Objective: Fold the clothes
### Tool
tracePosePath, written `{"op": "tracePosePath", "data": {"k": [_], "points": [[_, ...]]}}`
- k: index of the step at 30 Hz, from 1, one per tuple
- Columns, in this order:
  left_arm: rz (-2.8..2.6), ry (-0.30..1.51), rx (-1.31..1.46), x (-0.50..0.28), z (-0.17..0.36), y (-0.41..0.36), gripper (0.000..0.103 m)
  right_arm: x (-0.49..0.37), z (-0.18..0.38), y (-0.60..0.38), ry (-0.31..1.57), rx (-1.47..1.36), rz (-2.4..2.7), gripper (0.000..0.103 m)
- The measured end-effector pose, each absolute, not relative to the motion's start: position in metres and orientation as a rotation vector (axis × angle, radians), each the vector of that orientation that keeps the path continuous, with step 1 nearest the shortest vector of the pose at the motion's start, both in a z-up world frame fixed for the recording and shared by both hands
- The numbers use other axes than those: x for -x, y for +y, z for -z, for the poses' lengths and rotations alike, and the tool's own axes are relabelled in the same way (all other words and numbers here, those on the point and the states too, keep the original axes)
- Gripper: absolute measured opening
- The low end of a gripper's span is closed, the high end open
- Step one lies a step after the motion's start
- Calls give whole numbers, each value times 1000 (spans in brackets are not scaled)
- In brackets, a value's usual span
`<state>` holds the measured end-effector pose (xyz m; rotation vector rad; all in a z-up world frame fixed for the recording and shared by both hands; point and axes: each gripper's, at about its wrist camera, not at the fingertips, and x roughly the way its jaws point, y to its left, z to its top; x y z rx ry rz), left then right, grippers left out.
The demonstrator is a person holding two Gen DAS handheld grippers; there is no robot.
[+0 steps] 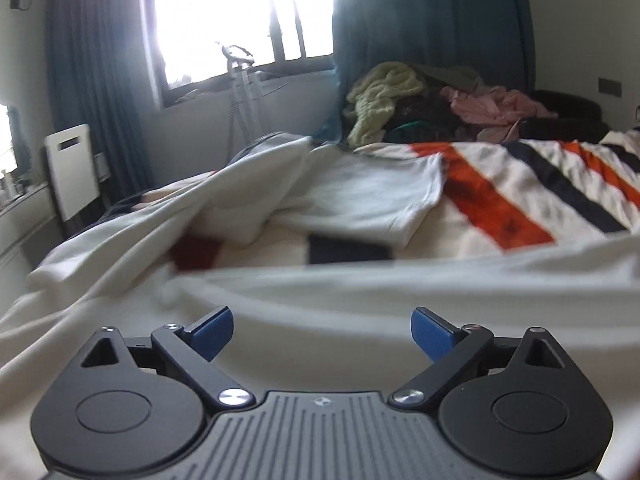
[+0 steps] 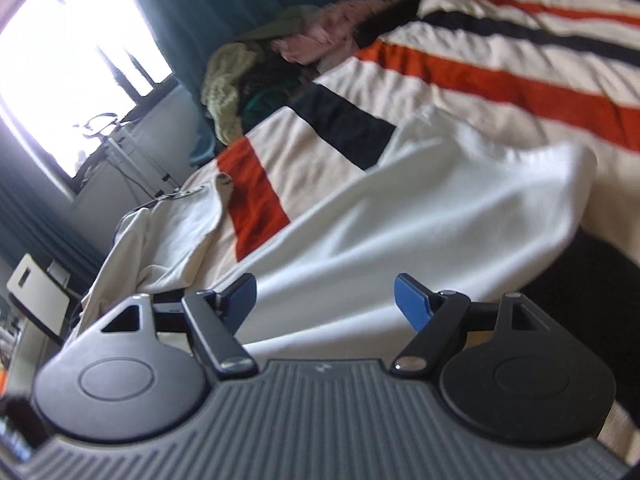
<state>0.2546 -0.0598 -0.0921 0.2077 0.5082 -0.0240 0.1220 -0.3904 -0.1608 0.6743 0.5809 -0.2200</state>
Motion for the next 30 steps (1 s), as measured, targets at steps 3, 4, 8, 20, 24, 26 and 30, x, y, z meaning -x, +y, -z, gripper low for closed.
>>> {"op": "tracePosePath", "data": {"k": [3, 4, 8, 20, 24, 26, 30], "points": [[63, 472, -299, -300, 97, -92, 95, -131, 169, -394, 583, -697, 270, 79], [84, 460, -328, -312, 99, -103, 95, -135, 171, -395, 583, -705, 287, 79], [158, 432, -444, -361, 110, -141, 94, -144, 180, -401, 506, -706, 384, 79], [113, 601, -475, -430, 134, -165, 13, -168, 202, -429, 500, -797, 464, 77], [118, 526, -470, -423, 109, -184, 10, -155, 198, -435, 477, -822, 475, 77], [155, 491, -429, -417, 88, -205, 10, -147, 195, -440, 459, -849, 494, 78], [289, 432, -350, -401, 45, -271, 9, -134, 192, -454, 417, -892, 535, 78]]}}
